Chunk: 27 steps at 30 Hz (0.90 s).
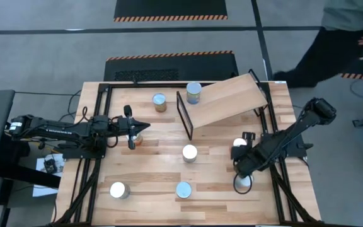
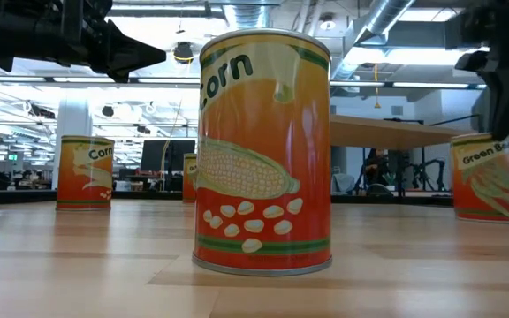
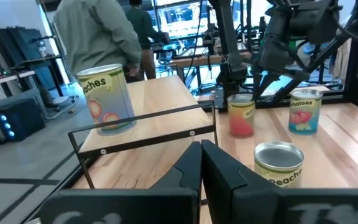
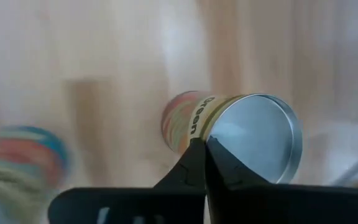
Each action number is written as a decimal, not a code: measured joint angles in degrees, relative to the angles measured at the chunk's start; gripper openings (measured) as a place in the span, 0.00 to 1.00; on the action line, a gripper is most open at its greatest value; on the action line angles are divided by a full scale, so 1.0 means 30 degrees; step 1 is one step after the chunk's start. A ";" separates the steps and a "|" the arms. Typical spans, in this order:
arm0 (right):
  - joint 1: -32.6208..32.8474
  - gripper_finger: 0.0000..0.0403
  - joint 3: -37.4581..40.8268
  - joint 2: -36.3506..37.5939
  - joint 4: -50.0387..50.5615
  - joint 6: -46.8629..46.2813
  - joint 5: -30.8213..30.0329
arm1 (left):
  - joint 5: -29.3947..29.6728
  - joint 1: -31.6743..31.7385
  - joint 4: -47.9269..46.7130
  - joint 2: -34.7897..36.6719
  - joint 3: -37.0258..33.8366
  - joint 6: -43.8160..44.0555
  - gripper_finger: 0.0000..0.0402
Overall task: Pick and place cans onto a shelf
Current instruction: Put the right canned green beans on the shelf
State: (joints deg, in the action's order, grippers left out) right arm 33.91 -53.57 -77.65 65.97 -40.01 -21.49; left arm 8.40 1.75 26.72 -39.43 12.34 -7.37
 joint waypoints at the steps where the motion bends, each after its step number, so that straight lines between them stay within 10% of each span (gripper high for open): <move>1: 0.0006 0.04 -0.0481 0.0000 -0.0119 0.0206 0.0047 | 0.0000 -0.0002 -0.0004 -0.0002 0.0000 0.0011 0.00; 14: -0.1709 0.02 -0.8356 -0.0153 -0.0141 0.9955 -0.2345 | 0.0000 -0.0003 -0.0022 0.0003 0.0000 0.0026 0.00; 27: -1.3347 0.01 -1.1663 -0.0280 0.0292 2.2029 0.0124 | 0.0000 -0.0004 -0.0131 0.0001 0.0007 0.0026 0.00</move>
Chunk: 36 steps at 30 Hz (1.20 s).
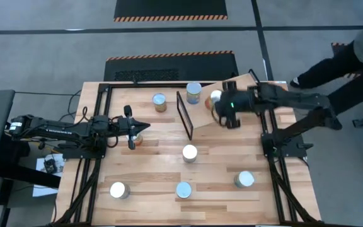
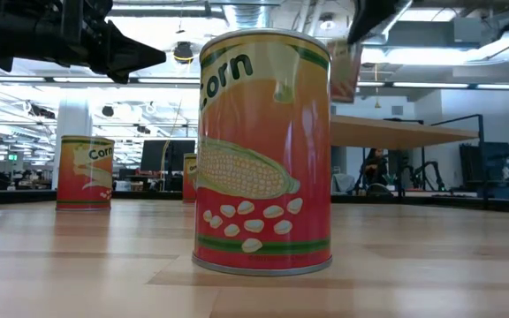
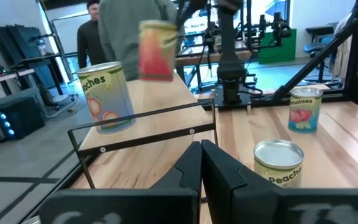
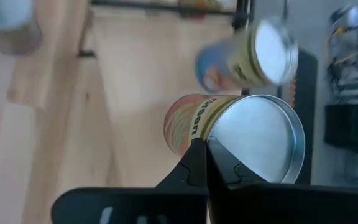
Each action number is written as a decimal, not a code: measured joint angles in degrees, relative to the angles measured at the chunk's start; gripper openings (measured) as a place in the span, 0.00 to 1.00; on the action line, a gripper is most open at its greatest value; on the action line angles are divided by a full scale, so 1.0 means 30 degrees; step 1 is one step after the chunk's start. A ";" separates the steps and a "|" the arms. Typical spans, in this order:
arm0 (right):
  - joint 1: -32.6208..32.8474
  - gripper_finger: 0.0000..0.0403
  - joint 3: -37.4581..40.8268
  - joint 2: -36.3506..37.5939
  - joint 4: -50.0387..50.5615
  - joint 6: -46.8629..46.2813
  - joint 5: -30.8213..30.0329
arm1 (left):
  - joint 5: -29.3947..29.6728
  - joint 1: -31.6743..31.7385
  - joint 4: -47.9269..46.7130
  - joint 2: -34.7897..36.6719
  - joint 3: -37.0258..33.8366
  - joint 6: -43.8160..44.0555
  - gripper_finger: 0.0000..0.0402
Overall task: Pick and place cans onto a shelf
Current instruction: Put the right canned green beans on the shelf
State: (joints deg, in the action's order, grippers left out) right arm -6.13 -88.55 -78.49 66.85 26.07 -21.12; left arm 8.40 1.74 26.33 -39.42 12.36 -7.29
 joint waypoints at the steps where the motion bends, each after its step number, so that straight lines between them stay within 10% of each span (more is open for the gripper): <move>1: -0.0766 0.01 0.0000 -0.0156 -0.0027 0.0487 0.0493 | 0.0000 0.0007 0.0000 -0.0005 0.0000 0.0000 0.00; 13: -0.5461 0.02 0.0007 -0.1638 -0.1363 0.4330 0.3163 | 0.0308 0.0000 0.0062 0.0002 0.0007 -0.0007 0.00; 36: -0.5799 0.18 0.0004 -0.2634 -0.2722 0.3823 0.2559 | 0.0344 0.0003 0.0044 -0.0005 0.0007 -0.0117 0.00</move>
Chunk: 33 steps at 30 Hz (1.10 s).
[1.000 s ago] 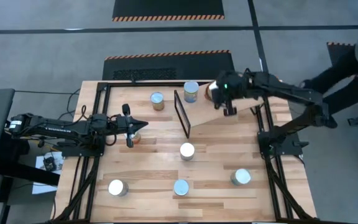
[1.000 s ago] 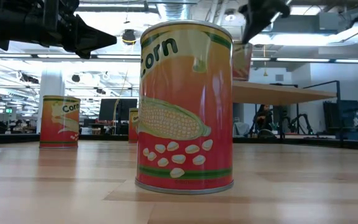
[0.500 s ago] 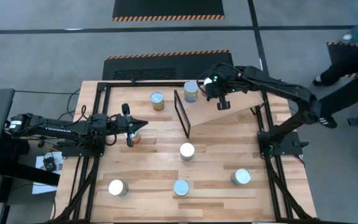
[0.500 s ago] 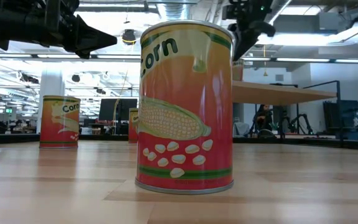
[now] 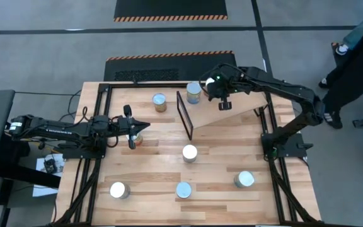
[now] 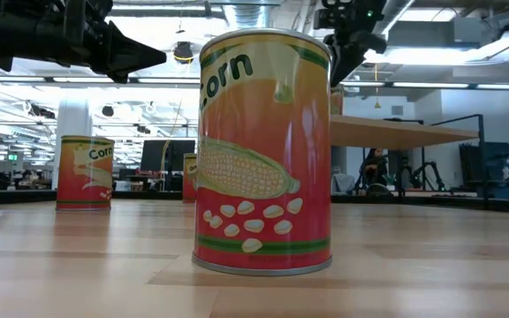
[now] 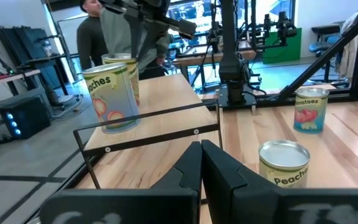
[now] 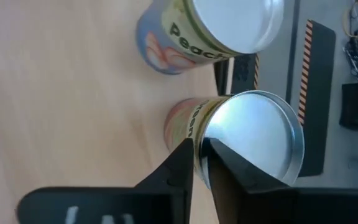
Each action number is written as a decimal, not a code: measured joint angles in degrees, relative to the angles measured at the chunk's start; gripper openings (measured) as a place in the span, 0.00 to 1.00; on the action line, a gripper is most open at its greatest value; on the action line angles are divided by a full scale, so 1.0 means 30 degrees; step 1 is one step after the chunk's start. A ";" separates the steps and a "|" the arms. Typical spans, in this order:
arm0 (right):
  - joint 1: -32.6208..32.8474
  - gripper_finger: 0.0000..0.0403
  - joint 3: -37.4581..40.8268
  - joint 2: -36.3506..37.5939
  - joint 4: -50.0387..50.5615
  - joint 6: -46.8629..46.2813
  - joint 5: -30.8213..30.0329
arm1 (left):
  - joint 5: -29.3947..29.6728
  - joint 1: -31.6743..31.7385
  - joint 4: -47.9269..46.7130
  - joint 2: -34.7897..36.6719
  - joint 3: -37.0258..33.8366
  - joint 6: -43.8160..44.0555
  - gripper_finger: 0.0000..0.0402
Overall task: Pick and place cans onto a shelf
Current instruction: Put the right canned green beans on the shelf, then put the right canned tomatoes on the shelf
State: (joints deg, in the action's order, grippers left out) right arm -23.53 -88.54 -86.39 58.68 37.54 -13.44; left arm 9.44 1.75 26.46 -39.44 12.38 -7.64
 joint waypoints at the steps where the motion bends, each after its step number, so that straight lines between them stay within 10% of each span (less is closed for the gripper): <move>1: 0.0000 0.19 0.0003 0.0000 -0.0098 -0.0053 -0.0169 | -0.0002 -0.0002 0.0000 0.0000 0.0000 0.0000 0.00; 11: 0.0450 0.23 0.0025 0.0529 -0.0741 -0.0755 -0.0714 | -0.0002 -0.0001 0.0000 0.0000 0.0000 0.0000 0.00; 19: 0.1047 0.03 0.0669 0.3165 -0.0452 -0.2671 0.0447 | -0.0009 -0.0003 0.0000 0.0000 0.0000 0.0117 0.00; 33: 0.4202 0.04 1.5191 1.1138 -1.6532 -0.7372 0.5075 | -0.0008 0.0003 0.0069 0.0000 0.0000 0.0051 0.00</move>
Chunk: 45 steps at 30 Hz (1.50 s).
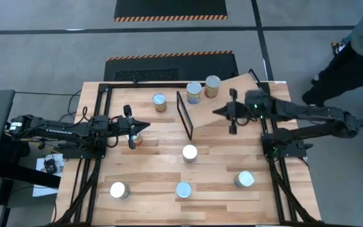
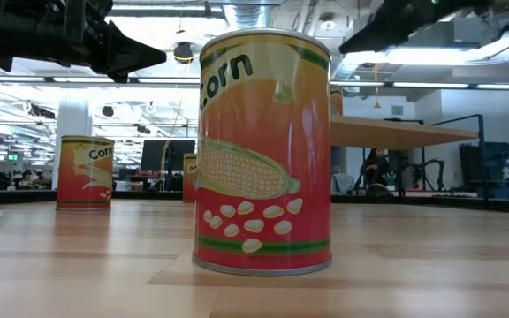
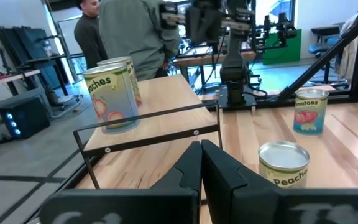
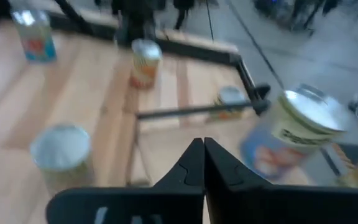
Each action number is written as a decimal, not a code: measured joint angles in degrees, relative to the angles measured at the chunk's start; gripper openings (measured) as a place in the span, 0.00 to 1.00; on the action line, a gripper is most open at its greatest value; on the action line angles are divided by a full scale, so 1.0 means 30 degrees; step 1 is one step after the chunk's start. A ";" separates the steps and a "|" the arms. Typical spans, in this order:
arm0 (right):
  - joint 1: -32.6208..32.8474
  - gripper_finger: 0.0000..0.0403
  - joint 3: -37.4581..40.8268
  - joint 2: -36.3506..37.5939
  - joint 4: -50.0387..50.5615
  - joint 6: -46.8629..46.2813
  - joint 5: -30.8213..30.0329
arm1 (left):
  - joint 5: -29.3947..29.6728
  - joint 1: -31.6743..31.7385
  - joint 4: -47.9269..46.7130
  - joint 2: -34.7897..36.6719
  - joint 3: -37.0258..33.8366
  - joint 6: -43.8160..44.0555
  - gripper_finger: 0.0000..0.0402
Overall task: Pick and place cans onto a shelf
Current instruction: Put the right canned tomatoes on the shelf
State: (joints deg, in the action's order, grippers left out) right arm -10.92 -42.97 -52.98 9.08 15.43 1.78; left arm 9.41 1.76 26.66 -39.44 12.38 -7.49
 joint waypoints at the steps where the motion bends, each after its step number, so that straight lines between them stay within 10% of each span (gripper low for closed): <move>1: 0.0408 0.05 0.0750 0.0131 -0.0992 -0.0583 0.0013 | -0.0001 -0.0003 0.0021 0.0000 0.0000 0.0000 0.00; 8: 0.4056 0.09 0.3190 -0.1222 -0.4414 -0.1698 0.1184 | -0.0001 0.0000 0.0092 0.0000 0.0000 0.0000 0.00; 18: 0.8832 0.18 0.2719 -0.5979 -0.7967 -0.0926 -0.3808 | -0.0009 -0.0001 0.0070 0.0000 0.0000 0.0153 0.00; 30: 1.2856 0.14 -0.0990 -0.6412 0.3372 -1.1056 -0.5227 | -0.0009 -0.0004 -0.0098 0.0006 0.0000 0.0073 0.00; 45: 1.8879 0.05 -0.2924 -0.6662 0.9566 -2.0998 -0.6697 | -0.0133 -0.0003 -0.0115 0.0007 -0.0007 0.0353 0.00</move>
State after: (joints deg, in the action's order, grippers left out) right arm 45.71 -51.74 -72.96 37.78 -47.57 -18.31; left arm 9.02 1.75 26.32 -39.42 12.36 -6.43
